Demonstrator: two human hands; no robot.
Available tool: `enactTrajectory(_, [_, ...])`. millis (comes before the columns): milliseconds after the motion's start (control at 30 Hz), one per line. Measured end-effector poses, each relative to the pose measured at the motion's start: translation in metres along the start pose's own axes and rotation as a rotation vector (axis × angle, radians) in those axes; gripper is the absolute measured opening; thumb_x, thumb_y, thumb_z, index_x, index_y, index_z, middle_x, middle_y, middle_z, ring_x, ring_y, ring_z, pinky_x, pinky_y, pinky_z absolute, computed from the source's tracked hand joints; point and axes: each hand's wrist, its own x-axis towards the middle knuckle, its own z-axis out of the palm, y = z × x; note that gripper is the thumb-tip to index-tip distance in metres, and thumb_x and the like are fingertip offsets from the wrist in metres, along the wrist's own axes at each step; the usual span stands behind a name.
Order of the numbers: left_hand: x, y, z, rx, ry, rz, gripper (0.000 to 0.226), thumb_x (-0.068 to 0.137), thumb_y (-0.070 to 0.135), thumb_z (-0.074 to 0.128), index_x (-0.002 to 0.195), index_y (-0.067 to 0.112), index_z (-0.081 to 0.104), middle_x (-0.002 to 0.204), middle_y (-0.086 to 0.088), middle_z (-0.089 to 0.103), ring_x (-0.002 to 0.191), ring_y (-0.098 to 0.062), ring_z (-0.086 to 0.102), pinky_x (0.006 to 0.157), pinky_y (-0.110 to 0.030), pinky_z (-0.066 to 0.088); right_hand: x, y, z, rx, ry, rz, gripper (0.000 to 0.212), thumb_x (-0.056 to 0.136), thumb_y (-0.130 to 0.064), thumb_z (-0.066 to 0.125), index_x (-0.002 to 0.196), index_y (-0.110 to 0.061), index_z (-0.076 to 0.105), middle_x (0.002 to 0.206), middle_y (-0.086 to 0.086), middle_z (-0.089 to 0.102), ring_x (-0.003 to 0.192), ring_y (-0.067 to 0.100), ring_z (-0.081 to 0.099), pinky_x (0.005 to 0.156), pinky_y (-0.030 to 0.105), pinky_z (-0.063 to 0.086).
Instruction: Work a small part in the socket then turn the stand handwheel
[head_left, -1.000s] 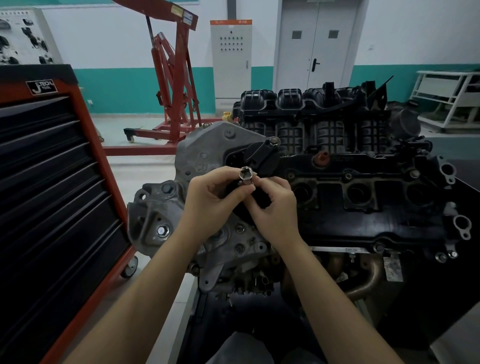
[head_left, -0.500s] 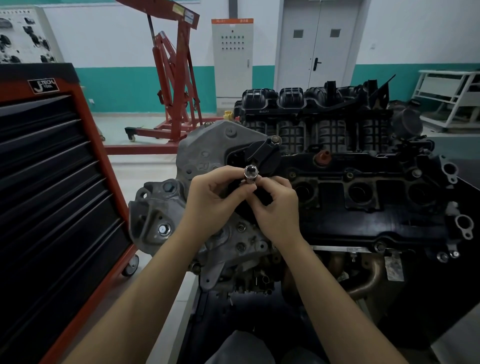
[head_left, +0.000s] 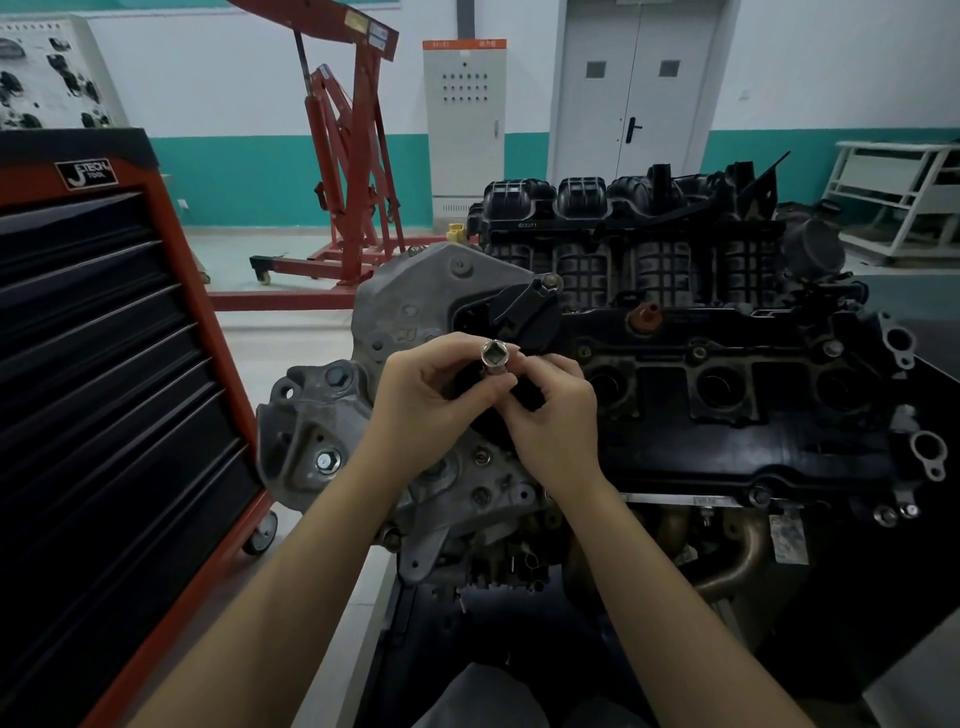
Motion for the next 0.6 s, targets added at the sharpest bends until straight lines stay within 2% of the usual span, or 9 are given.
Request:
enactTrajectory(100, [-0.0002,0.0007,0.0019,0.085,0.065,0.033,0.019,0.074,0.003,0.079,0.091,0.002,0.072,0.089,-0.009,0.072,0.087,-0.018,0.069,0.082,-0.031,0.056,0.0003,-0.0021,-0.0003,-0.001,-0.002,0.015,0.012,0.079,-0.016,0.075,0.089,-0.010,0.072,0.086,-0.003,0.072,0.090,0.019,0.061,0.089,0.031,0.044])
enactTrajectory(200, [-0.0006,-0.0002,0.0022,0.049,0.073,0.011,0.015,0.076,-0.002,0.076,0.090,0.001,0.071,0.089,-0.008,0.072,0.087,-0.018,0.069,0.083,-0.028,0.055,0.0011,-0.0048,-0.0010,-0.009,0.014,-0.020,0.017,0.079,-0.021,0.070,0.092,-0.010,0.072,0.087,-0.002,0.072,0.091,-0.002,0.051,0.087,0.035,0.045])
enactTrajectory(300, [-0.0008,-0.0009,0.0005,0.000,0.037,-0.014,0.018,0.082,-0.007,0.068,0.099,-0.002,0.070,0.095,-0.012,0.072,0.095,-0.022,0.069,0.088,-0.032,0.054,0.0009,-0.0042,-0.0002,-0.034,-0.003,-0.066,0.025,0.081,-0.020,0.067,0.102,-0.007,0.072,0.088,0.001,0.072,0.092,-0.008,0.045,0.087,0.033,0.045])
enactTrajectory(400, [-0.0005,-0.0007,-0.0007,-0.029,-0.003,-0.003,0.020,0.083,-0.008,0.066,0.102,-0.001,0.069,0.098,-0.013,0.071,0.097,-0.023,0.069,0.089,-0.033,0.054,0.0002,-0.0034,0.0001,-0.005,0.009,-0.021,0.025,0.081,-0.020,0.069,0.102,-0.007,0.073,0.085,0.001,0.072,0.092,0.006,0.053,0.082,0.034,0.048])
enactTrajectory(500, [-0.0007,-0.0018,0.0006,0.013,0.023,0.021,0.019,0.078,-0.002,0.074,0.096,0.001,0.070,0.094,-0.012,0.072,0.092,-0.023,0.069,0.085,-0.035,0.055,-0.0006,-0.0028,-0.0005,-0.012,0.001,0.007,0.015,0.081,-0.017,0.072,0.093,-0.008,0.073,0.086,0.000,0.072,0.093,0.022,0.060,0.083,0.036,0.048])
enactTrajectory(600, [-0.0013,-0.0021,0.0015,0.020,0.078,0.025,0.020,0.076,0.000,0.077,0.091,0.011,0.070,0.090,-0.008,0.073,0.088,-0.023,0.071,0.082,-0.038,0.057,-0.0004,-0.0041,-0.0010,-0.022,-0.010,0.008,0.016,0.081,-0.021,0.070,0.094,-0.011,0.073,0.090,-0.003,0.072,0.096,0.021,0.060,0.086,0.036,0.047])
